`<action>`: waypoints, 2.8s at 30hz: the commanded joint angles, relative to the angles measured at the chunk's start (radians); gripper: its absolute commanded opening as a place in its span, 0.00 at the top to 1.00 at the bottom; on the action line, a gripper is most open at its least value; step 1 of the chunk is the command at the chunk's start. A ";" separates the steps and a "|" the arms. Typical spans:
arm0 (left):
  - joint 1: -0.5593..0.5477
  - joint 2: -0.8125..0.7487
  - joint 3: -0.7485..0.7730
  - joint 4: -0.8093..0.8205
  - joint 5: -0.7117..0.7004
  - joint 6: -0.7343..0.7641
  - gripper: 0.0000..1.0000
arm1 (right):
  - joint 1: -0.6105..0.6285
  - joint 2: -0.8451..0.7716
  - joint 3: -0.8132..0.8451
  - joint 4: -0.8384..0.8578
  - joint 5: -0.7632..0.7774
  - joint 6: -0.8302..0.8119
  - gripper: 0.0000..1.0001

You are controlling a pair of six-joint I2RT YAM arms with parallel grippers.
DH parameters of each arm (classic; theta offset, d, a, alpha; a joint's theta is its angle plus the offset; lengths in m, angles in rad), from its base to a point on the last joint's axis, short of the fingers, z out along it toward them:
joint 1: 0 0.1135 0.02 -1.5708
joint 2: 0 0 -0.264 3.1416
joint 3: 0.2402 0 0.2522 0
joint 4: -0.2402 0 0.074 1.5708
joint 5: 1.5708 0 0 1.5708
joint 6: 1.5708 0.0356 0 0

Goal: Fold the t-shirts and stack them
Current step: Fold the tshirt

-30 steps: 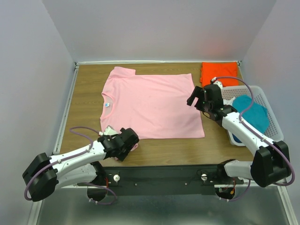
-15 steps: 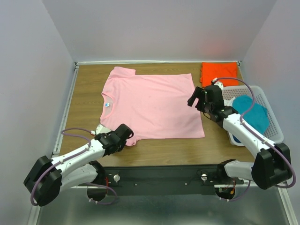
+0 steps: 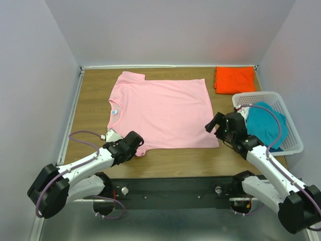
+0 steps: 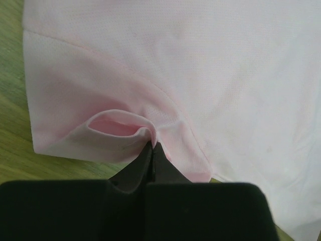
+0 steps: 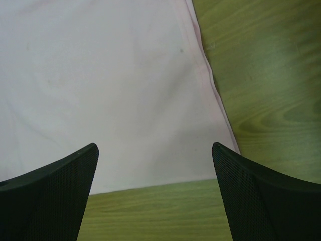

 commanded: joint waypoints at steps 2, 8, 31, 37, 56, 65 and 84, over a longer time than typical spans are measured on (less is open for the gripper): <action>0.002 0.023 0.021 0.056 -0.050 0.068 1.00 | -0.004 -0.052 -0.042 -0.107 -0.060 0.040 0.00; 0.002 0.049 0.065 0.031 -0.088 0.068 1.00 | -0.004 -0.001 -0.097 -0.156 -0.083 0.089 0.00; 0.002 -0.008 0.065 0.048 -0.171 0.102 1.00 | -0.006 0.207 -0.111 -0.073 0.012 0.069 0.59; 0.002 -0.011 0.090 0.039 -0.203 0.107 1.00 | -0.004 0.198 -0.088 -0.075 -0.002 0.051 0.79; 0.016 0.063 0.206 0.143 -0.338 0.329 1.00 | -0.004 0.253 0.081 -0.078 -0.002 -0.020 0.99; 0.081 0.166 0.280 0.228 -0.326 0.456 1.00 | -0.004 0.348 0.204 -0.084 0.038 -0.071 0.99; 0.197 0.360 0.398 0.453 -0.278 0.745 1.00 | -0.044 0.558 0.412 -0.084 0.054 -0.120 0.99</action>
